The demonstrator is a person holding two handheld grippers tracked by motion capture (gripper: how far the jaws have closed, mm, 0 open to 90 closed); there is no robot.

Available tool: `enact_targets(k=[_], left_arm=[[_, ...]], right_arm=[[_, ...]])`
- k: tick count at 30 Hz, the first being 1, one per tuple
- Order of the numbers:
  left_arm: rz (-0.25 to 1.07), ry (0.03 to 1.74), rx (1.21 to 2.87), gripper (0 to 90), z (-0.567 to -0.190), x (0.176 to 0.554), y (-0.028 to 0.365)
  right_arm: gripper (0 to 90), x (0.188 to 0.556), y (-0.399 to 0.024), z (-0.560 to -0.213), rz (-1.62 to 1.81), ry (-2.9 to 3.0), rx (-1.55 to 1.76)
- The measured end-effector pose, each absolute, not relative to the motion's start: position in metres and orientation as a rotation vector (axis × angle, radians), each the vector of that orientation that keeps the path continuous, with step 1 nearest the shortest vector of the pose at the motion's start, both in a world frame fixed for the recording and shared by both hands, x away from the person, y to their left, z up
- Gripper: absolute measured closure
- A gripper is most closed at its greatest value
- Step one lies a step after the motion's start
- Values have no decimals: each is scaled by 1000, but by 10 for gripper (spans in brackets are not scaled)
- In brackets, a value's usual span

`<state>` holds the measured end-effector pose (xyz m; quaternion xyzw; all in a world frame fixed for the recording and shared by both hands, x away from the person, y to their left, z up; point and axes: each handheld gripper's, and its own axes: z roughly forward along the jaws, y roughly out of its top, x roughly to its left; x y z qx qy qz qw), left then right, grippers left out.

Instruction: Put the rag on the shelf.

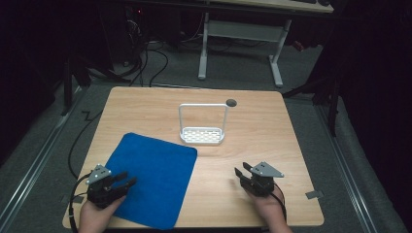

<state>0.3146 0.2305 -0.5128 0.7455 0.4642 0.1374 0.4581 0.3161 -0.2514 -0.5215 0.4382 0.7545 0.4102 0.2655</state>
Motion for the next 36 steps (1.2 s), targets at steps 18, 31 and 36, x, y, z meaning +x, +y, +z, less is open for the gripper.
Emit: enact_targets(k=[18,31,36], left_arm=[[352,1160,1852,531,-518,316,227],[354,1207,1814,547,-514,317,242],[341,1224,1809,563,-515,321,244]], right_arm=[[587,320,-249,-518,1207,2039,1138],[568,320,-209,-518,1188,2175,1055],[642,321,-161,-514,1209,2255,962]])
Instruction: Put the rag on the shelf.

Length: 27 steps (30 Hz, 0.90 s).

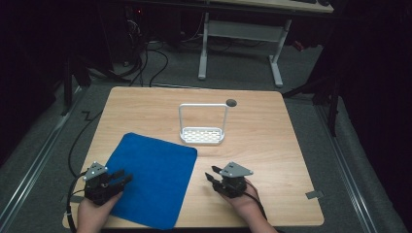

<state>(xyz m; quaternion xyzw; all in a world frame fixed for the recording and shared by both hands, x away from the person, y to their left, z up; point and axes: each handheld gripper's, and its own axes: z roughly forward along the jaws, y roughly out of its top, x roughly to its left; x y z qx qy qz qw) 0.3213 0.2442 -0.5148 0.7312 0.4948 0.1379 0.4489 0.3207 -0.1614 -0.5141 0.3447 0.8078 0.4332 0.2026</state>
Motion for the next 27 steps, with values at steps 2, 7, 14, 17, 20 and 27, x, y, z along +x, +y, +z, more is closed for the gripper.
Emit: enact_targets(k=[2,7,14,17,20,27], left_arm=[[342,1229,1806,570,-514,321,246],[348,1227,1801,591,-511,318,252],[348,1251,1760,615,-510,316,263],[348,1254,1751,615,-509,315,265],[344,1252,1744,614,-508,315,265],[349,1227,1782,611,-507,314,260]], right_arm=[[658,321,-144,-515,1221,2293,919],[715,322,-102,-518,1266,2407,817],[900,326,-75,-532,1092,2526,800],[900,327,-76,-531,1090,2530,804],[900,326,-80,-531,1107,2545,814],[900,320,-91,-531,1107,2552,817]])
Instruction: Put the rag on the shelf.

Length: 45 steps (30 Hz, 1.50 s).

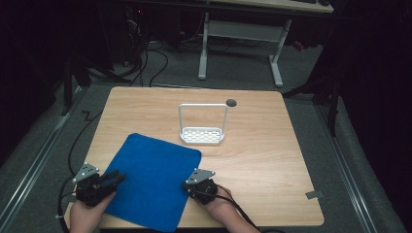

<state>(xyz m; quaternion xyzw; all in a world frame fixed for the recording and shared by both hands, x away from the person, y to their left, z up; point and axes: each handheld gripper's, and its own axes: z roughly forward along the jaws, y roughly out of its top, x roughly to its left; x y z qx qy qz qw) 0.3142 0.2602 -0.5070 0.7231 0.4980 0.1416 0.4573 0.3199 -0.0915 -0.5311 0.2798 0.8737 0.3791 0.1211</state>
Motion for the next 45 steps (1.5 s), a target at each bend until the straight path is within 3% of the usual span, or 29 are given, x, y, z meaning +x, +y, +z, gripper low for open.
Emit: enact_targets(k=[16,25,37,45], left_arm=[[320,1180,1997,696,-516,318,244],[222,1098,2101,732,-525,314,219],[91,895,2163,721,-526,293,169],[20,806,2171,671,-524,279,148]], right_arm=[[900,299,-143,-527,1050,2533,915],[900,291,-173,-525,1020,2504,962],[900,285,-246,-524,958,2375,1132],[900,297,-264,-526,944,2303,1201]])
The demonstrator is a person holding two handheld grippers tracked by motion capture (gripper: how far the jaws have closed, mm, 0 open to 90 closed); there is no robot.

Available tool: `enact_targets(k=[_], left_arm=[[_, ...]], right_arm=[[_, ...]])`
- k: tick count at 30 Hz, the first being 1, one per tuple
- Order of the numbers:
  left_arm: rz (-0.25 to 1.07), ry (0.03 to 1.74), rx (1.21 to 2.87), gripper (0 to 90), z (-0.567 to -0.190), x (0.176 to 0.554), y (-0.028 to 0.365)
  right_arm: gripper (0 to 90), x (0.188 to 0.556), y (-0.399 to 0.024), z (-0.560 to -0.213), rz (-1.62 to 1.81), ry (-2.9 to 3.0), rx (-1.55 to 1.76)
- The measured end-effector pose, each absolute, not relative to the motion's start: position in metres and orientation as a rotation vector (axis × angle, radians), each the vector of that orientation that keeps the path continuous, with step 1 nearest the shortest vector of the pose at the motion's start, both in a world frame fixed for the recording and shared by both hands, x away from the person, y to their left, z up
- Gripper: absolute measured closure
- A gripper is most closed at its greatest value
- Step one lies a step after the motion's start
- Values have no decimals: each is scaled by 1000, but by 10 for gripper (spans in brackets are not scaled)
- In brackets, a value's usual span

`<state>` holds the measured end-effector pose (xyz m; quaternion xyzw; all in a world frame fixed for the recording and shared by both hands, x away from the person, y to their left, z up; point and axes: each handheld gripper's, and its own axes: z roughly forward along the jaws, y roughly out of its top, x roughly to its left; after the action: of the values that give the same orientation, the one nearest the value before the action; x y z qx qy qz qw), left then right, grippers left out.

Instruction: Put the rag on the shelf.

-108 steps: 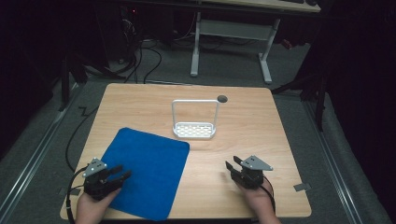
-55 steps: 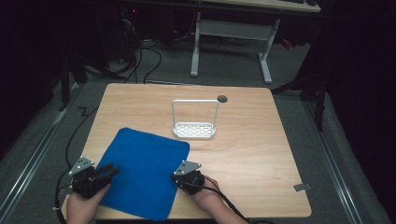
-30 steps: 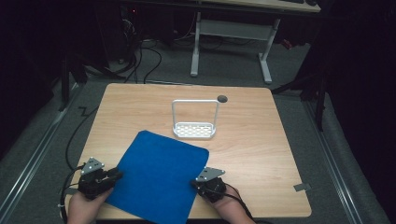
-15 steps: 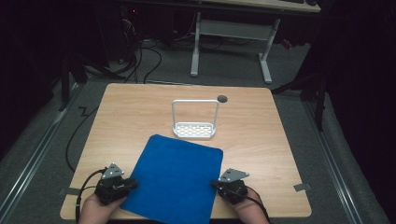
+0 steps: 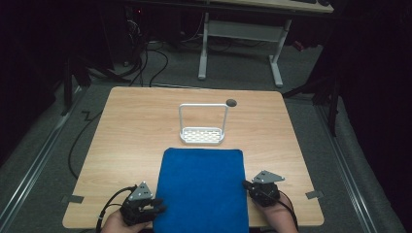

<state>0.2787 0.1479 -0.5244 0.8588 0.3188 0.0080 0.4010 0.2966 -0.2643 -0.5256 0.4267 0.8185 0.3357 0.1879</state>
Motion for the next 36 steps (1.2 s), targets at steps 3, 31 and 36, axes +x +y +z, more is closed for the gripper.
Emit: enact_targets(k=[3,31,36], left_arm=[[55,807,2133,664,-523,284,148],[133,992,1987,642,-523,328,165],[207,1113,1925,588,-525,360,173]], right_arm=[[900,301,-264,-526,947,2294,1209],[784,301,-251,-517,1060,2227,1145],[768,308,-253,-522,1020,2233,1164]])
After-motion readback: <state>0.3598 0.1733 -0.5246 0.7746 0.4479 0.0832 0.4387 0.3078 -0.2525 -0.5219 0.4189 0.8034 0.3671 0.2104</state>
